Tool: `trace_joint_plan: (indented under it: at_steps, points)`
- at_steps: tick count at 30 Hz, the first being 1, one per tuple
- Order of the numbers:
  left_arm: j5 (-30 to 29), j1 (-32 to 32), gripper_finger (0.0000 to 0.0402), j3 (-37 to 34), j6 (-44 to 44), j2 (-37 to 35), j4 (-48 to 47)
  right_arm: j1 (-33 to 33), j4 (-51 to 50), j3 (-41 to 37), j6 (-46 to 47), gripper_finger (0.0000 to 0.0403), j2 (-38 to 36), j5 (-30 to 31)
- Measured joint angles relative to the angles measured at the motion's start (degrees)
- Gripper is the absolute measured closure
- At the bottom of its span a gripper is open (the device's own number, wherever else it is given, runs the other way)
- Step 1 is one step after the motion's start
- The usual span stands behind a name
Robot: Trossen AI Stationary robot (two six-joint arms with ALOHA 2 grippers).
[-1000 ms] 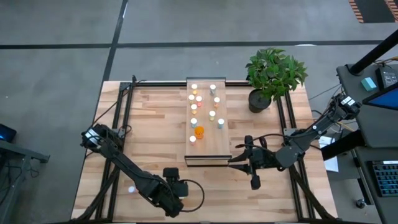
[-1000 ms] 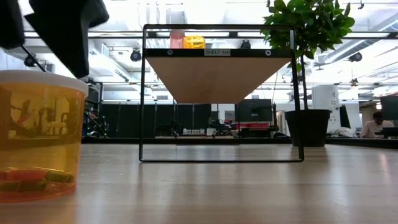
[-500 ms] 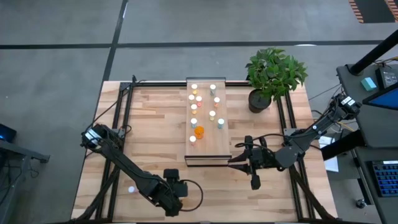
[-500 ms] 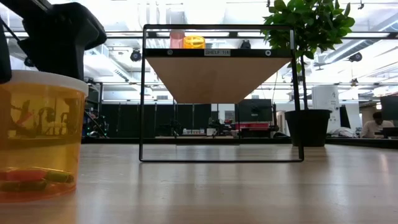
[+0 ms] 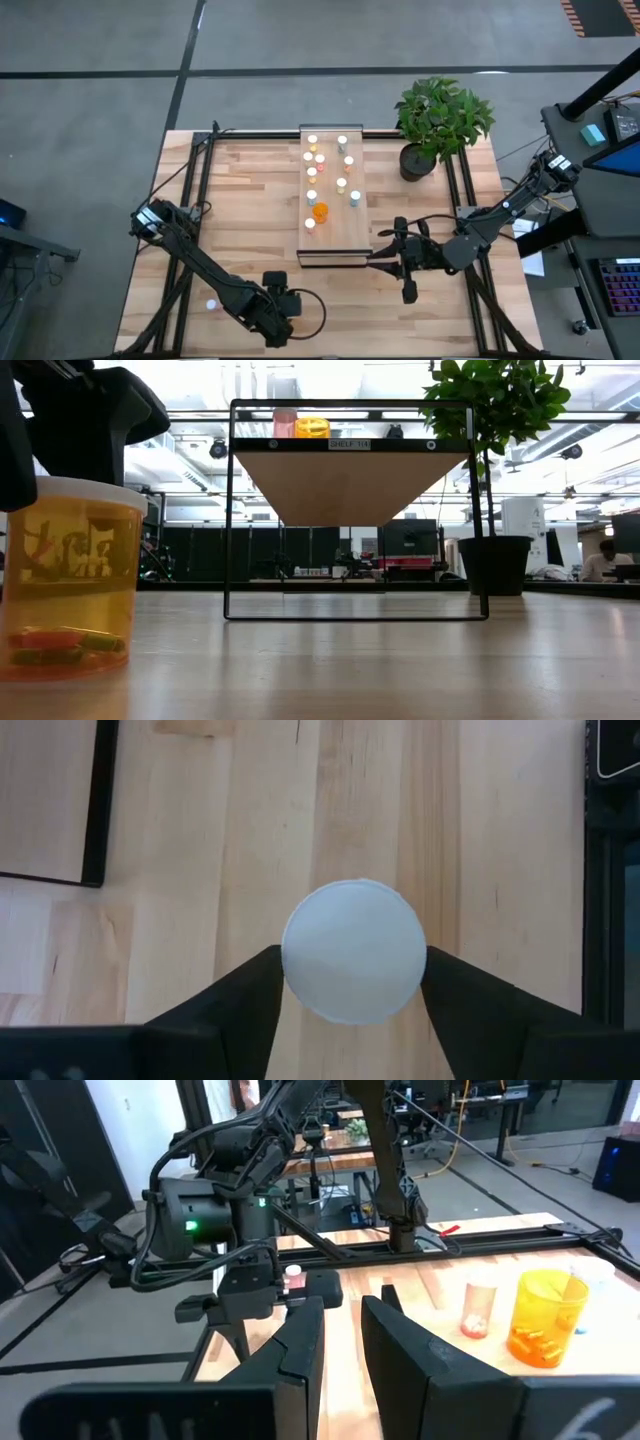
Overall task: Pick and place medicine bottles onto shelf by color
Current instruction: Put the orange bottle on the shelf
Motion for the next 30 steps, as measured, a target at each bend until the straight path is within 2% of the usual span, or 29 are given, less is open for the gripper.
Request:
trace_joint_plan:
  at_steps: [9,13,20,24,30]
  points:
    - [0.1,0.0,0.0203,0.2,0.0,0.0,-0.2,0.0,0.0,0.0,0.0,0.0342,0.0,0.0]
    - [4.7,0.1,0.0204,3.4,0.0,-1.2,-1.1,0.0,0.0,0.0,0.0,0.0342,-0.1,0.1]
    - [12.0,2.2,0.0205,16.5,-1.6,-6.0,-14.4,0.0,-2.5,0.0,1.5,0.0342,-2.3,0.1]
    - [11.6,6.1,0.0205,26.5,-1.0,-6.8,-21.6,0.0,-3.0,0.0,1.6,0.0342,-3.0,0.1]
    - [10.1,14.3,0.0205,36.0,3.2,-4.7,-22.8,0.0,-3.2,0.0,1.8,0.0342,-3.0,0.1]
